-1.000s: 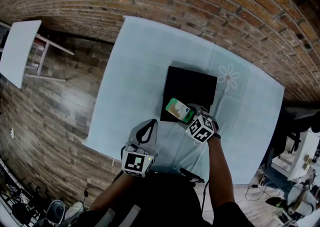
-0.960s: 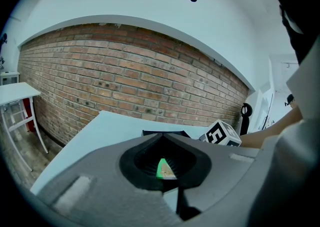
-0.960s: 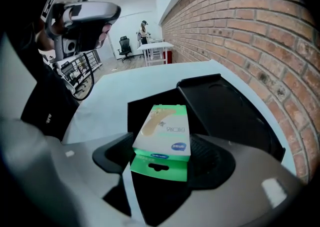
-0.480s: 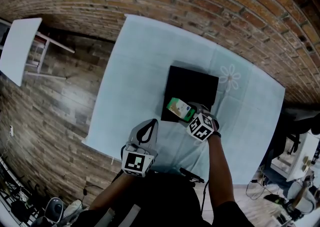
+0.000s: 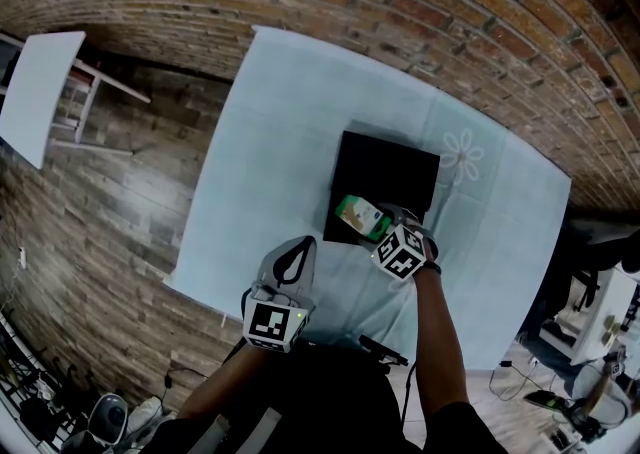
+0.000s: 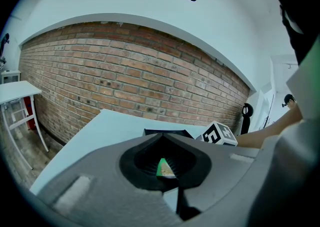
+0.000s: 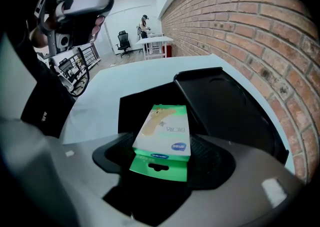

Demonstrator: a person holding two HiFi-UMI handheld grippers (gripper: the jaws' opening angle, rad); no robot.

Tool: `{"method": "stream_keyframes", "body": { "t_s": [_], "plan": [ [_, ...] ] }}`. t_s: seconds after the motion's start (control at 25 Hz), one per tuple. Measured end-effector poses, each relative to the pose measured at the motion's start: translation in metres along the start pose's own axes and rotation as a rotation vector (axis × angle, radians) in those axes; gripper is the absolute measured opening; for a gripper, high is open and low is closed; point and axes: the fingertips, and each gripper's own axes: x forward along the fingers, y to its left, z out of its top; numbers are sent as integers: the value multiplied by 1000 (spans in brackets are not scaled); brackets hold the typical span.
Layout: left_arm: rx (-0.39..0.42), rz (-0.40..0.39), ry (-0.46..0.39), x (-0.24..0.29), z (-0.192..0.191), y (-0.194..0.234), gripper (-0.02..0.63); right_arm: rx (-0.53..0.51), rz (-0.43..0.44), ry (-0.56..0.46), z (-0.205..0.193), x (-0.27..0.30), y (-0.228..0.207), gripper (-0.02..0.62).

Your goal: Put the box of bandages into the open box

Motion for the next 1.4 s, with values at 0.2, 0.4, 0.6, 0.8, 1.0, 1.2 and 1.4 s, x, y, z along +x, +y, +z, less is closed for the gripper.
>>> {"method": "stream_keyframes", "body": {
  "t_s": [0.2, 0.4, 0.6, 0.8, 1.0, 1.2, 1.4],
  "plan": [
    [3, 0, -10, 1, 2, 1, 0, 12, -6, 1, 1, 0, 0, 351],
    [-1, 1, -10, -1, 2, 3, 0, 14, -18, 1, 2, 0, -1, 353],
    [2, 3, -11, -3, 1, 7, 0, 1, -34, 1, 4, -1, 0, 359],
    [-8, 0, -6, -2, 1, 6, 0, 10, -35, -1, 4, -3, -1, 360],
    [-12, 0, -5, -2, 1, 6, 0, 19, -36, 2, 3, -3, 0, 357],
    [-6, 3, -8, -5, 1, 4, 0, 52, -52, -16, 4, -8, 0, 296],
    [-3, -1, -17, -8, 3, 1, 0, 115, -81, -46, 7, -14, -3, 218]
  ]
}}
